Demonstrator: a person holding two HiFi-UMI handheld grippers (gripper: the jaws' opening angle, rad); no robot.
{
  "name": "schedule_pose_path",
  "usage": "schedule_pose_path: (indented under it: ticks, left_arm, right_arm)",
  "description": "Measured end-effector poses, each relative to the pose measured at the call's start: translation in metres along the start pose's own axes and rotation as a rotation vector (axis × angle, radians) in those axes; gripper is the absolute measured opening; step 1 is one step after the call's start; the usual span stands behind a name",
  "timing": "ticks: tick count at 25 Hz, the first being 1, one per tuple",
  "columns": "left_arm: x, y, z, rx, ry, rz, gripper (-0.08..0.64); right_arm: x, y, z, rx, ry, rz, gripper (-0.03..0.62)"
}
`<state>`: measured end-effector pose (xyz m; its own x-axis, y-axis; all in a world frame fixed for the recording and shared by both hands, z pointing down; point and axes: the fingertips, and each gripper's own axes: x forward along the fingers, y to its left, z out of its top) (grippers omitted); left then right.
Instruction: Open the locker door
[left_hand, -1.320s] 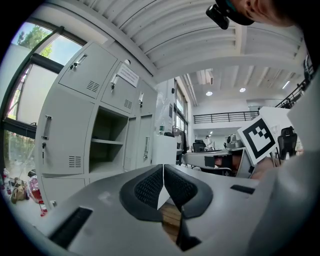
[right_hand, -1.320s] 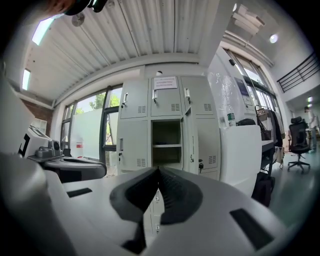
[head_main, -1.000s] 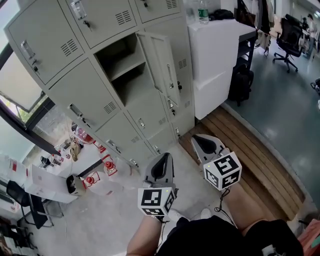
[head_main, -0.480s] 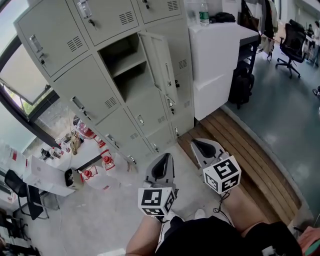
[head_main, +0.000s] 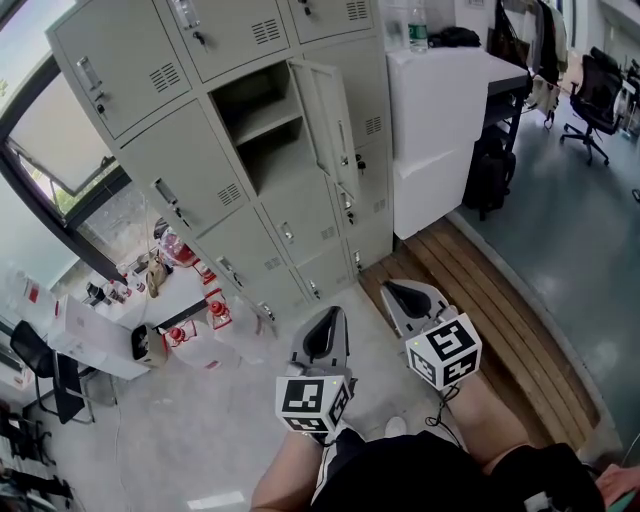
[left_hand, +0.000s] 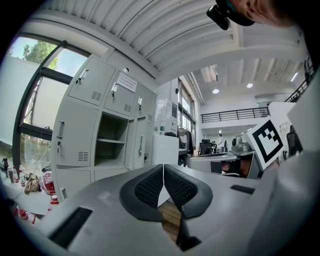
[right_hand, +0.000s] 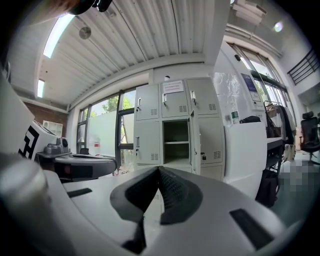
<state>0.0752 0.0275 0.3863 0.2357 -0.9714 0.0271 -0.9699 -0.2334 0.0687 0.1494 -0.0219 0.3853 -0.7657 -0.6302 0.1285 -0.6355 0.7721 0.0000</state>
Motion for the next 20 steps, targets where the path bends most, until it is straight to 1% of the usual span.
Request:
schedule_pose_path:
  ticks: [12, 20]
  left_arm:
    - [-0.006, -0.011, 0.004, 0.019, 0.001, -0.007, 0.02]
    - [-0.001, -0.011, 0.004, 0.024, 0.007, -0.012, 0.02]
  right_arm:
    - [-0.013, 0.005, 0.003, 0.0, -0.015, 0.006, 0.054]
    - [-0.009, 0.003, 0.001, 0.005, -0.017, 0.01, 0.054]
